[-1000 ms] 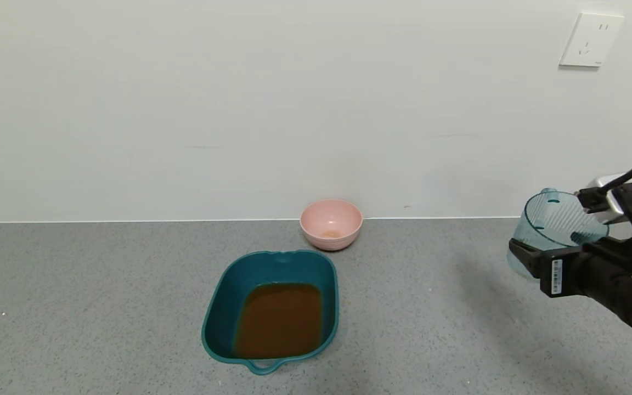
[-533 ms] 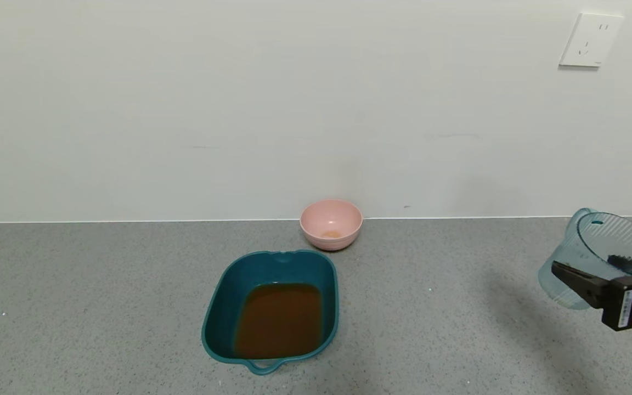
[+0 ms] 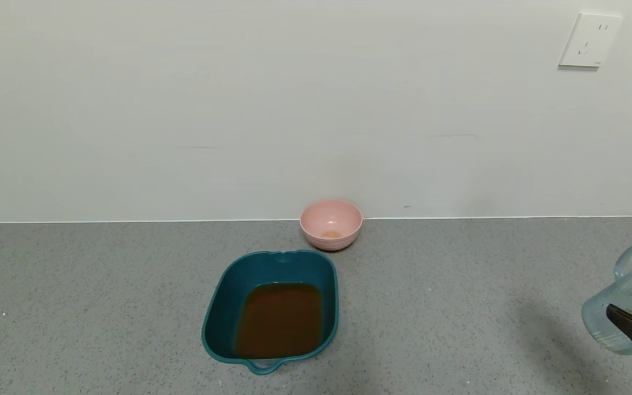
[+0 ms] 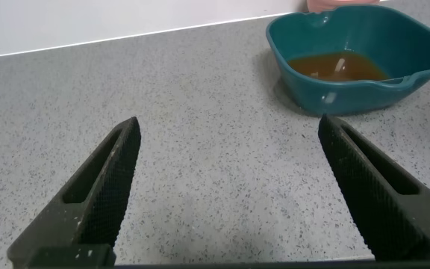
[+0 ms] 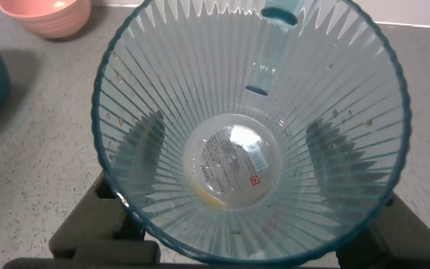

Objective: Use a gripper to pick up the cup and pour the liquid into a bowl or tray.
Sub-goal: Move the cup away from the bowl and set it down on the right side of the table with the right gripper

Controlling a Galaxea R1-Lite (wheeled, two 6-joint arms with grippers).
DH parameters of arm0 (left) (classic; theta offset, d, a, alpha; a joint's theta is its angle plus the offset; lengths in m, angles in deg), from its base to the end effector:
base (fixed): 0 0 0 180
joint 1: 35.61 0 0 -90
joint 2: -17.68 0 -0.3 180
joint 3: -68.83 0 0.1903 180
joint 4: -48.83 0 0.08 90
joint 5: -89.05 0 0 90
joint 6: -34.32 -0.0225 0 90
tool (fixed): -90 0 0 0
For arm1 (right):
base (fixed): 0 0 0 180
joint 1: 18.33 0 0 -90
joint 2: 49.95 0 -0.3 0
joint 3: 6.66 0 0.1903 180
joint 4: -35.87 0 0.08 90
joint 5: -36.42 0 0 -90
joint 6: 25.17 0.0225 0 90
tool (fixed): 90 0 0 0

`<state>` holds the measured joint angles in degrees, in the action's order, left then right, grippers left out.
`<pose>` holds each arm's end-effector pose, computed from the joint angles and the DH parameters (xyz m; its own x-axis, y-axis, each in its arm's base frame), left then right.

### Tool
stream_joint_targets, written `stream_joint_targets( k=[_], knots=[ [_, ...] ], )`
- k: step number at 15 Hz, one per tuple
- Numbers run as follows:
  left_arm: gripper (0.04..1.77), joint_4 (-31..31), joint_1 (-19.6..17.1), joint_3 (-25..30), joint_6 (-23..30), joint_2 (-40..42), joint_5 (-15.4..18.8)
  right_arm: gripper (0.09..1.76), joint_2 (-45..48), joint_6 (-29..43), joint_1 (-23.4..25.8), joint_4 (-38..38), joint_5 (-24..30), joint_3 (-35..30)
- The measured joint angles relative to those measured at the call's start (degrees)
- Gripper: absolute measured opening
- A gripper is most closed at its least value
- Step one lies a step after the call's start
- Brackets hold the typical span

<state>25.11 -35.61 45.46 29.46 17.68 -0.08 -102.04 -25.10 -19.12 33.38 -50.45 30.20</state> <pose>-0.0228 -0.0003 0.0749 0.9999 -0.0152 -0.0061 0.0156 0.9963 0.0846 0.0992 0.0026 0.1641 0.9731 0.0680 -0.2202 -0.0667 0.9977 0.0132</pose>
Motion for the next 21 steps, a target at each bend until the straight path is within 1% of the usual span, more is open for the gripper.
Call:
stream_joint_targets(
  k=[3,5,7,9,11,13,19,21],
  knots=[
    [1.72,0.02,0.00,0.00,0.00,0.00,0.00,1.33,7.33,0.17,3.55,2.54,0.00,-2.08],
    [1.72,0.02,0.00,0.00,0.00,0.00,0.00,1.33,10.78,-0.07,4.58,2.82,0.00,-4.07],
    [1.72,0.02,0.00,0.00,0.01,0.00,0.00,1.33,12.65,-0.32,4.92,2.74,0.02,-4.84],
    [1.72,0.02,0.00,0.00,0.00,0.00,0.00,1.33,12.21,-0.60,5.00,1.96,-0.05,-4.82],
    [1.72,0.00,0.00,0.00,0.00,0.00,0.00,1.33,9.23,-0.71,5.00,-2.45,-0.09,-4.71],
    [1.72,0.02,0.00,0.00,-0.02,0.00,0.00,1.33,3.83,-1.19,5.01,-8.87,-0.20,-5.01],
    [1.72,0.02,0.00,0.00,0.00,0.00,0.00,1.33,-16.52,-1.41,4.14,-26.01,-0.29,-7.79],
    [1.72,0.00,0.00,0.00,-0.02,0.00,0.00,1.33,-23.49,-1.37,3.96,-30.29,-0.29,-9.31]
  ],
)
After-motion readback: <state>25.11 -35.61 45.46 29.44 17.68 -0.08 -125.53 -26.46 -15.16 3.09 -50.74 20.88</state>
